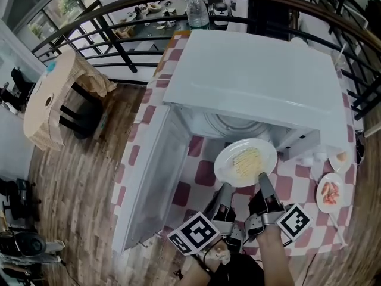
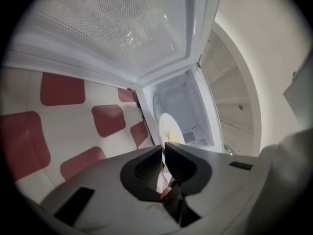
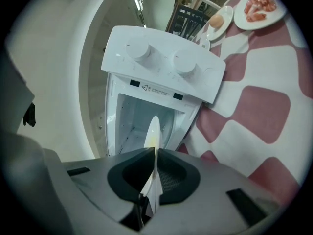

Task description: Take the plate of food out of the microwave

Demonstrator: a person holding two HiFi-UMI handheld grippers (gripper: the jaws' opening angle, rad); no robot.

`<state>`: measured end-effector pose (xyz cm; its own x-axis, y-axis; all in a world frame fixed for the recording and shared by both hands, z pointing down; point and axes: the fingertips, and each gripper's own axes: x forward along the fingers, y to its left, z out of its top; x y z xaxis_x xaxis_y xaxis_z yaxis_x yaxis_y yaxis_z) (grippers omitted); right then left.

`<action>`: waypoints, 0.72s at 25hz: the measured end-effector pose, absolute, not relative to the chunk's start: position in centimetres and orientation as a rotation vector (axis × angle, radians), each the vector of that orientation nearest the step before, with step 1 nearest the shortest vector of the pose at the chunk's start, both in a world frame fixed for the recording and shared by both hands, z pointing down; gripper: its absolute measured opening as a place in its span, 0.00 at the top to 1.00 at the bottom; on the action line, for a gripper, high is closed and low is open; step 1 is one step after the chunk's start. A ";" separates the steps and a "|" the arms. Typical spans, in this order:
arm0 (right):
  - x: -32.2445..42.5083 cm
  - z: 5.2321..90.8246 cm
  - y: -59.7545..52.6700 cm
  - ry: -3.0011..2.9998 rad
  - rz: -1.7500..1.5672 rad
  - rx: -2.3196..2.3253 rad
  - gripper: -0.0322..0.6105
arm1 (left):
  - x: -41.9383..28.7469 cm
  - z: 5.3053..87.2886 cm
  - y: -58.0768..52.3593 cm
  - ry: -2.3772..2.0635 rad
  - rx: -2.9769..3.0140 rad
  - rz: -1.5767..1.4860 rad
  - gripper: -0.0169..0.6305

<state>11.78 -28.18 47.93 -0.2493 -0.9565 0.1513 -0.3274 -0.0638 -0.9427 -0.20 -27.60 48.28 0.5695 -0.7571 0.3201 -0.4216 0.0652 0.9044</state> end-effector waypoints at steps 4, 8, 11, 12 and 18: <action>11.9 47.5 -26.1 1.607 -1.334 -1.379 0.93 | 0.0 47.8 -25.5 -1.035 1.559 -0.347 0.90; 11.9 47.4 -23.9 1.612 -1.343 -1.380 0.93 | -0.1 47.7 -23.3 -1.043 1.550 -0.359 0.90; 12.1 47.5 -22.5 1.639 -1.339 -1.390 0.93 | 0.0 47.7 -21.8 -1.046 1.544 -0.367 0.90; 12.1 47.4 -22.1 1.640 -1.341 -1.386 0.93 | 0.0 47.7 -21.2 -1.048 1.543 -0.367 0.90; 11.9 47.4 -19.1 1.621 -1.362 -1.373 0.93 | -0.2 47.6 -18.3 -1.054 1.542 -0.368 0.90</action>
<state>11.90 -19.14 47.42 -0.2779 -0.9470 0.1612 -0.3220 -0.0663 -0.9444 -0.15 -18.32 47.55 0.5439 -0.7778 0.3150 -0.4120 0.0795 0.9077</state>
